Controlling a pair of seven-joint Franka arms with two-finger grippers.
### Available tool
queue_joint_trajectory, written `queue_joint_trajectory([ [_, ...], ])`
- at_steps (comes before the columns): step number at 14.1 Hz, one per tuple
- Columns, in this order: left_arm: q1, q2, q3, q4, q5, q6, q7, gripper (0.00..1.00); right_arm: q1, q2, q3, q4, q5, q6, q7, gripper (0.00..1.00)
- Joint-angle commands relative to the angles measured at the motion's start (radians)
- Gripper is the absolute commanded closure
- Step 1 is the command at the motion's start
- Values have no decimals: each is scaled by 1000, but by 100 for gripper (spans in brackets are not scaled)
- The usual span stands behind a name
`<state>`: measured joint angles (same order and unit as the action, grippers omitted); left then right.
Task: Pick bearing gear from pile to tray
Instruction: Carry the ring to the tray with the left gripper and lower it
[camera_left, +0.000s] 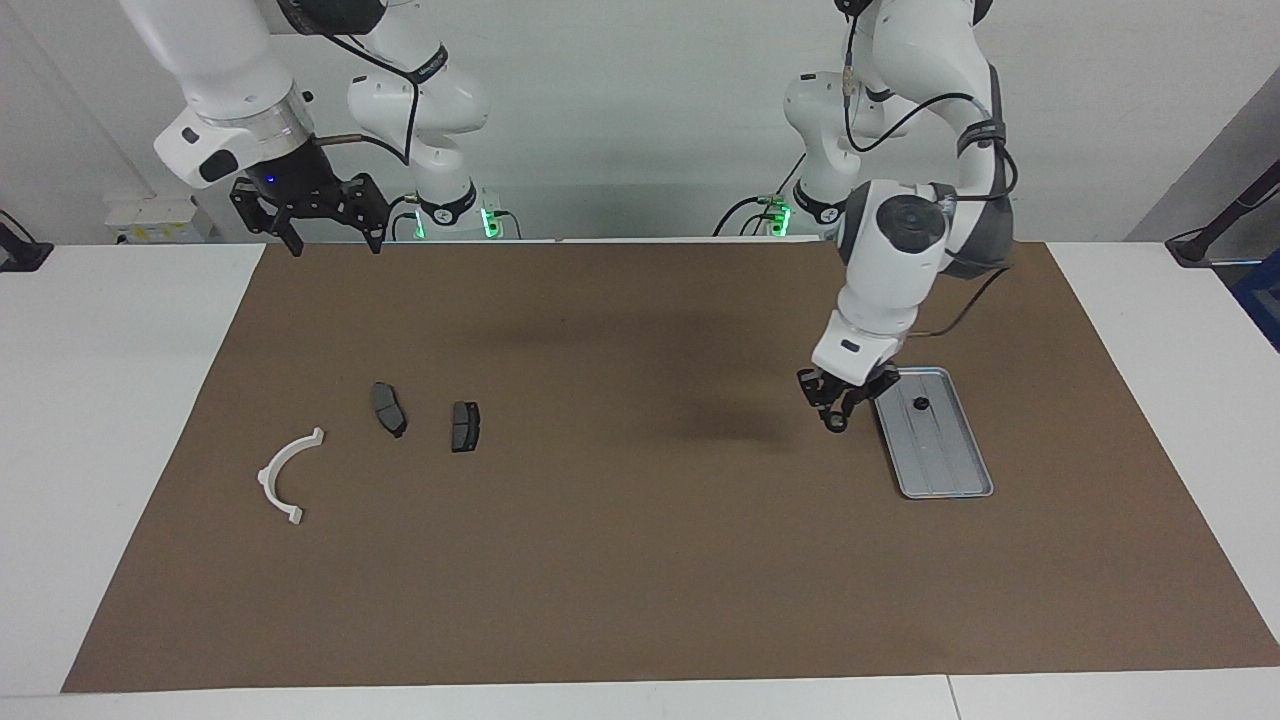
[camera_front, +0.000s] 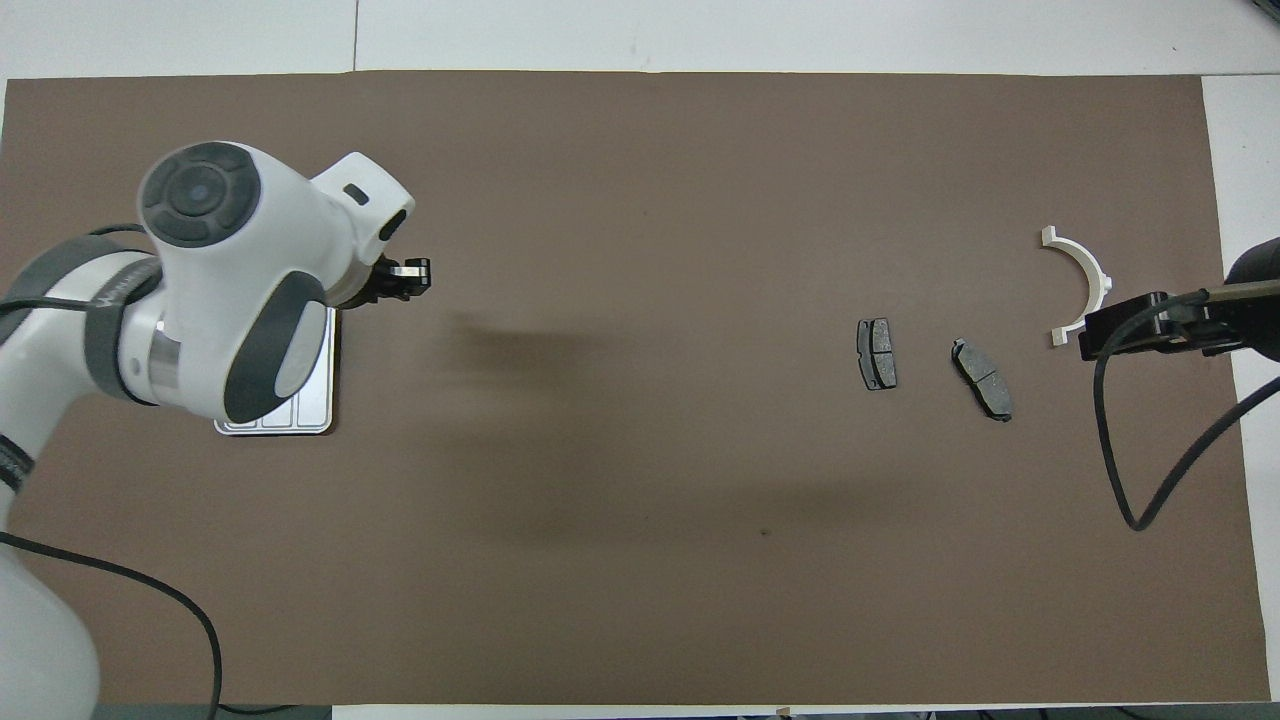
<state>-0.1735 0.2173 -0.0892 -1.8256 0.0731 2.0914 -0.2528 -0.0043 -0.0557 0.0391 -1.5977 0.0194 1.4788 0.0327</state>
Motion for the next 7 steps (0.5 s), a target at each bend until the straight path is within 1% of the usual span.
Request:
queue_joint_trajectory([
  [1,127,-22,-12,-37,-21,-5,214,78,6,-1,-10,-1,24,6,16,0],
  [3,202,-24,-12,-43,-30,-2,346,78,6,-1,-12,-1,19,6,16,0],
  [5,268,-26,-12,-67,-33,31,449,78,6,-1,-12,-1,13,8,15,0],
  [7,287,-23,-10,-106,-33,99,472,78,7,-1,-10,-1,2,29,13,0],
])
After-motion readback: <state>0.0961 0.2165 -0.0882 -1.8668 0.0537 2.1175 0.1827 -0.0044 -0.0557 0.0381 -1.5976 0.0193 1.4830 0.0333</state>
